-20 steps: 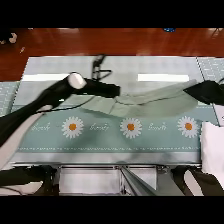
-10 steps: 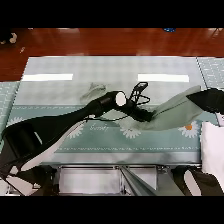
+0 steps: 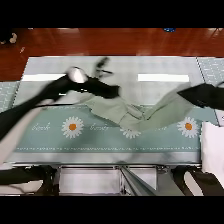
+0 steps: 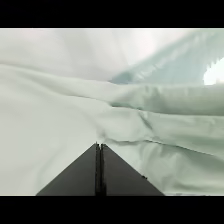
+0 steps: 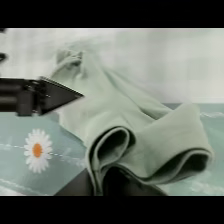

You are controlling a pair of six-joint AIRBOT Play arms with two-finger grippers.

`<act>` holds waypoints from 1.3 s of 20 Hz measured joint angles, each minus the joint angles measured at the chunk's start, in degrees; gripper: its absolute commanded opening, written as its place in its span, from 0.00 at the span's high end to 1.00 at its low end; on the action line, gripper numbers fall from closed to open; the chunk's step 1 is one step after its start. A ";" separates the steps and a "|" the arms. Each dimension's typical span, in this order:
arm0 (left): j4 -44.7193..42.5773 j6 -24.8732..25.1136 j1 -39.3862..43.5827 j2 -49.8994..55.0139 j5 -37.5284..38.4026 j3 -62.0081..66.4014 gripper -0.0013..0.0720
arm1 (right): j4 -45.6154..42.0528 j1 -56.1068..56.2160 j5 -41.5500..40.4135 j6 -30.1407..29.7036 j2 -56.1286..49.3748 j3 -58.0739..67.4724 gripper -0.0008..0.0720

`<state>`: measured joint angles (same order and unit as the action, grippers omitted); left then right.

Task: Fold the shirts.

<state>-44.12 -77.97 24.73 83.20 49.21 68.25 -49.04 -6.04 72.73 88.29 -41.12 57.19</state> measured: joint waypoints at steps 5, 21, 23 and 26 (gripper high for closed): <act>-0.09 3.28 -17.88 -22.88 2.36 -15.87 0.95 | 4.35 17.33 -14.73 -1.07 -18.29 5.33 0.95; 0.02 4.46 -29.64 -38.05 5.51 -22.88 0.95 | 16.39 35.74 -24.94 -2.16 -65.92 36.94 0.72; 0.02 4.46 -29.64 -38.05 5.46 -22.91 0.95 | 18.29 36.81 -26.56 -2.97 -67.58 37.59 0.42; 0.02 4.46 -29.64 -37.99 5.33 -23.61 0.95 | 20.70 37.73 -28.72 -4.28 -68.74 38.05 0.42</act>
<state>-44.10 -73.52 -4.91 45.21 54.54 44.64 -28.34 31.68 44.01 84.01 -109.86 95.24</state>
